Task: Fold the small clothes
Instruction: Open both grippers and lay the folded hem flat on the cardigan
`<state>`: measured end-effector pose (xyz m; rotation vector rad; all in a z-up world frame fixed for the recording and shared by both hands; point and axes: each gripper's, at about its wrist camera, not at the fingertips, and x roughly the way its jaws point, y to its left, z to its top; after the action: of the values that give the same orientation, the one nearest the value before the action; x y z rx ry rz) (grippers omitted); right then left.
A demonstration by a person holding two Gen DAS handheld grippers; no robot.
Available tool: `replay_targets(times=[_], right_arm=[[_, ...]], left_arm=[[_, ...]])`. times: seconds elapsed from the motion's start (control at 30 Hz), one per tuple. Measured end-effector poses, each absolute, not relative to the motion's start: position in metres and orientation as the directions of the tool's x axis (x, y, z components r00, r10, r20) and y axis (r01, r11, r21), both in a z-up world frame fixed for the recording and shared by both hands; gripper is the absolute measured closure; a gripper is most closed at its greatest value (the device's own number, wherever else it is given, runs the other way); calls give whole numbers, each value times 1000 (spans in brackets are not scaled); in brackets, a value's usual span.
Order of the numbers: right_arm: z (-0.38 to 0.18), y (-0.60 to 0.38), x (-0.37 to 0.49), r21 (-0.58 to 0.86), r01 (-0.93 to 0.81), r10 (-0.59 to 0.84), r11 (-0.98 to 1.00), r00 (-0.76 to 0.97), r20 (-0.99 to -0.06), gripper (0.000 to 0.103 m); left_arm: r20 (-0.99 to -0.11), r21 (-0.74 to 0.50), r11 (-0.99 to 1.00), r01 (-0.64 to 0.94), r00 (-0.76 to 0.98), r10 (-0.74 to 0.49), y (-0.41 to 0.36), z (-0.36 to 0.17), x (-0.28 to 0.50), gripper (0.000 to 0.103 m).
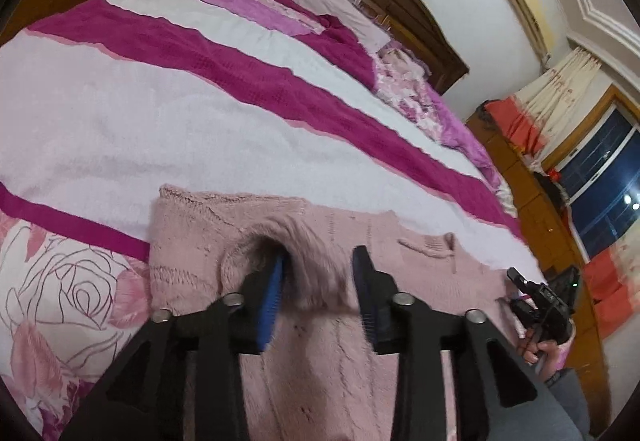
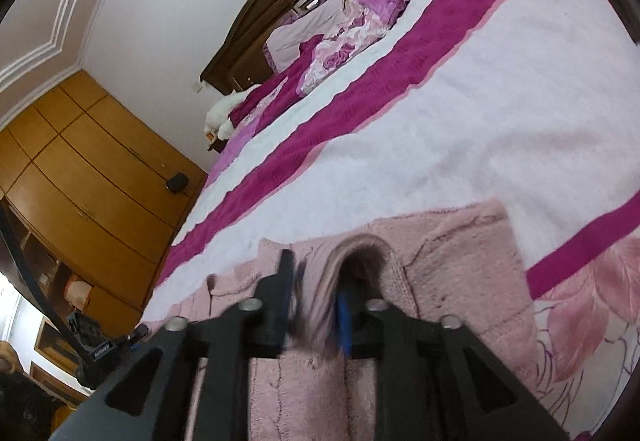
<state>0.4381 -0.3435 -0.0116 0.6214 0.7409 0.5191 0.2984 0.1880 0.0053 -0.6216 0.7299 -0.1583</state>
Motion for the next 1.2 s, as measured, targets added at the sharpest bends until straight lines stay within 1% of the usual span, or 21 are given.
replay_targets(times=[0.03, 0.07, 0.1, 0.2, 0.4, 0.53, 0.67, 0.73, 0.83, 0.97, 1.03, 1.2], right_arm=[[-10, -346, 437, 681, -213, 626, 701, 640, -445, 52], [-8, -349, 435, 686, -215, 627, 695, 648, -432, 41], [-7, -352, 433, 695, -218, 630, 685, 656, -416, 40], [-4, -359, 428, 711, -221, 637, 667, 665, -391, 40], [-5, -362, 421, 710, -218, 641, 670, 652, -405, 40], [-6, -361, 416, 693, -226, 639, 685, 644, -421, 40], [-6, -364, 411, 704, -228, 651, 673, 634, -417, 40], [-4, -364, 406, 701, -234, 654, 674, 631, -417, 40], [0, -365, 398, 680, -244, 644, 691, 636, -426, 40], [1, -371, 386, 670, -242, 635, 702, 638, -435, 40], [0, -375, 380, 669, -238, 633, 704, 637, -440, 40], [-6, -381, 366, 651, -232, 625, 723, 623, -471, 40]], left_arm=[[-573, -583, 809, -74, 744, -344, 189, 7, 296, 84], [-572, -582, 810, -74, 746, -343, 189, 9, 293, 78], [-569, -581, 811, -73, 748, -340, 189, 11, 291, 76], [-568, -579, 812, -71, 750, -339, 188, 14, 287, 75], [-584, -575, 814, -79, 736, -341, 183, 11, 285, 75], [-612, -551, 829, -94, 720, -325, 179, 7, 283, 75], [-621, -540, 836, -94, 715, -320, 173, 5, 277, 75], [-615, -522, 850, -75, 724, -313, 167, 7, 270, 75], [-616, -454, 890, -43, 737, -278, 154, 11, 258, 72], [-652, -350, 936, -43, 728, -211, 135, 13, 247, 71], [-667, -321, 946, -48, 721, -189, 129, 12, 244, 71], [-672, -327, 944, -44, 713, -200, 117, 8, 235, 71]])
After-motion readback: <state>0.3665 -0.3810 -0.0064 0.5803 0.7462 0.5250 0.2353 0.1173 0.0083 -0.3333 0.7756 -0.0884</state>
